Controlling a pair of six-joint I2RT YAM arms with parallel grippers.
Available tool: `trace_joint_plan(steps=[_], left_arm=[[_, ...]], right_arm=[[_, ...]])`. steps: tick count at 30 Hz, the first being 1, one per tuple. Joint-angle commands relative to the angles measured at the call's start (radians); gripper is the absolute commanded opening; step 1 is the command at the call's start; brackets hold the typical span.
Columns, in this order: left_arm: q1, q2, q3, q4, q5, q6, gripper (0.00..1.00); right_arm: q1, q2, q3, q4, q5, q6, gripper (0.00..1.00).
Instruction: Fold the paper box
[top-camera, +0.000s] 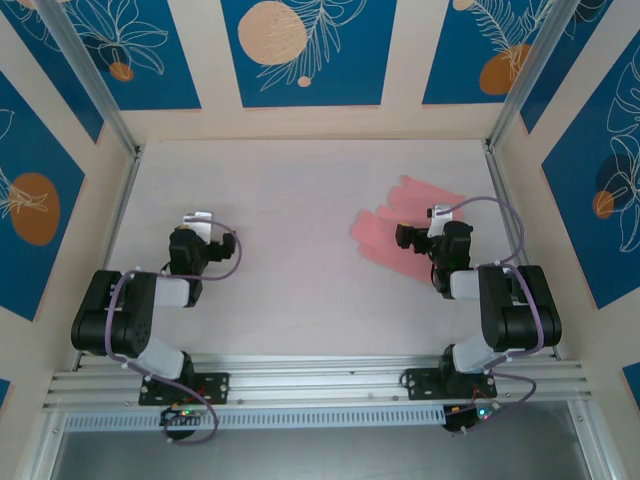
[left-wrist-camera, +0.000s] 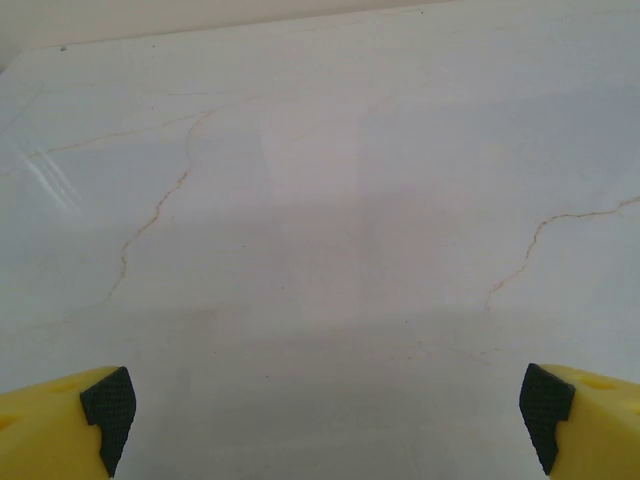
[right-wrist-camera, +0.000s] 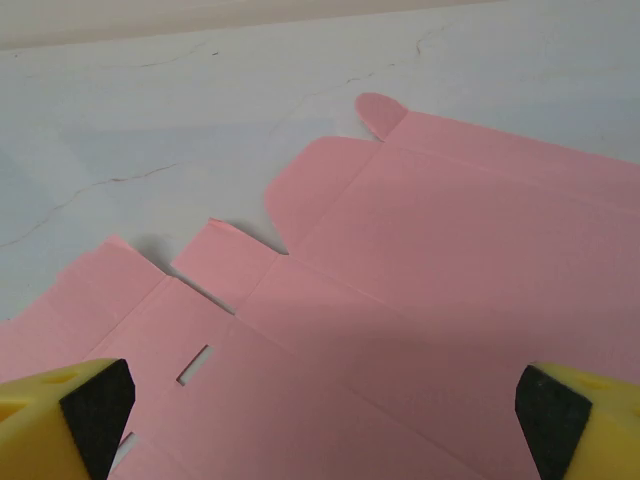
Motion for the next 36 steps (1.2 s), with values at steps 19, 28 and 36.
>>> trace_joint_plan(steps=[19,28,36], left_arm=[[0.006,0.002,0.013,0.0,0.024,0.016,1.0],[0.004,-0.017,0.026,-0.038,0.065,0.034,1.0],[0.003,-0.258,0.05,-0.26,0.009,-0.003,1.0]], right_arm=[[0.0,0.001,0.023,0.004,-0.013,0.0,1.0],[0.0,-0.001,0.019,0.008,-0.014,-0.001,1.0],[-0.028,-0.107,0.067,-0.174,0.024,0.05,1.0]])
